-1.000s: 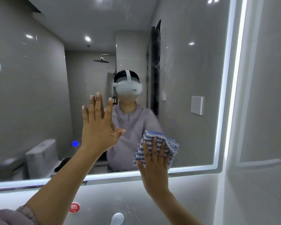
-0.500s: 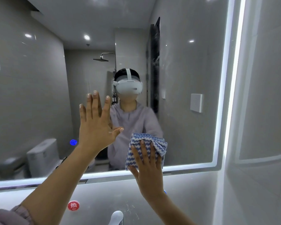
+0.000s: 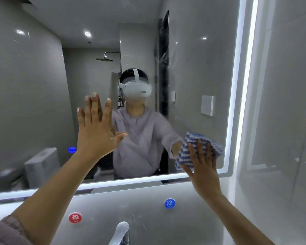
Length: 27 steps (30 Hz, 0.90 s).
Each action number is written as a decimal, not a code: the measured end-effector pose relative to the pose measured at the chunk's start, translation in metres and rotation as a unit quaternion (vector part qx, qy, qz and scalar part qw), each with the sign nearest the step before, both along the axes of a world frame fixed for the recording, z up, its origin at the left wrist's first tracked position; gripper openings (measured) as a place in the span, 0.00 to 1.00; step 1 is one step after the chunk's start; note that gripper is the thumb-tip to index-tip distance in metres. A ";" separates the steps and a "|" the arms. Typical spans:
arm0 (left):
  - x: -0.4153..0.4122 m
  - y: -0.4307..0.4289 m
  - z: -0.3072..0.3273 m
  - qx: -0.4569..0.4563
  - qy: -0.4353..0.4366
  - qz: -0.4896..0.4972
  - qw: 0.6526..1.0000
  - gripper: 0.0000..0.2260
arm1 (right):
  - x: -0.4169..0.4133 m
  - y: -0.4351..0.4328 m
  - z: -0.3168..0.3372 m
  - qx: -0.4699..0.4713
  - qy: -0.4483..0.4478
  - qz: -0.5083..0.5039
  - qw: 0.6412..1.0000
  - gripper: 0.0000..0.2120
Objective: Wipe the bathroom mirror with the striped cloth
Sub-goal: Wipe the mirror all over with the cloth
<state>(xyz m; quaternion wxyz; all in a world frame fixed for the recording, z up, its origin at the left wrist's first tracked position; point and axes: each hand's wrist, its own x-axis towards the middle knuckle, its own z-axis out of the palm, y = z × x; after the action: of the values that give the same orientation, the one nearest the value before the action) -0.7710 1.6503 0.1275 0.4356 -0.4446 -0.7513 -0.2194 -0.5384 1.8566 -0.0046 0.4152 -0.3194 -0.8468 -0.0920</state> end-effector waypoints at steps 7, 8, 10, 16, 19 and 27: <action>0.002 0.000 0.000 -0.009 -0.007 0.001 1.000 0.48 | 0.023 0.028 0.017 -0.101 0.062 -0.023 0.993 0.42; 0.002 0.000 0.000 -0.009 -0.006 0.001 1.000 0.48 | 0.020 0.028 0.018 -0.101 0.068 -0.022 0.992 0.42; 0.001 0.000 0.000 -0.010 -0.005 0.004 1.000 0.47 | 0.013 0.024 0.021 -0.099 0.085 -0.024 0.991 0.42; -0.001 0.002 -0.002 0.001 0.008 0.013 1.000 0.48 | -0.025 0.002 0.057 -0.055 0.105 -0.003 0.993 0.41; -0.001 0.002 -0.001 0.000 -0.002 0.011 1.000 0.48 | -0.047 -0.017 0.077 -0.031 0.091 0.019 0.995 0.39; -0.002 0.001 0.000 -0.021 -0.011 0.022 0.999 0.48 | -0.086 -0.054 0.104 0.109 -0.006 0.021 0.994 0.35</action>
<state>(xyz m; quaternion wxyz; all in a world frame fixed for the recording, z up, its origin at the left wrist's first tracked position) -0.7726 1.6508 0.1276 0.4225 -0.4341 -0.7703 -0.1992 -0.6240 1.8029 0.0989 0.4440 -0.2536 -0.8411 -0.1765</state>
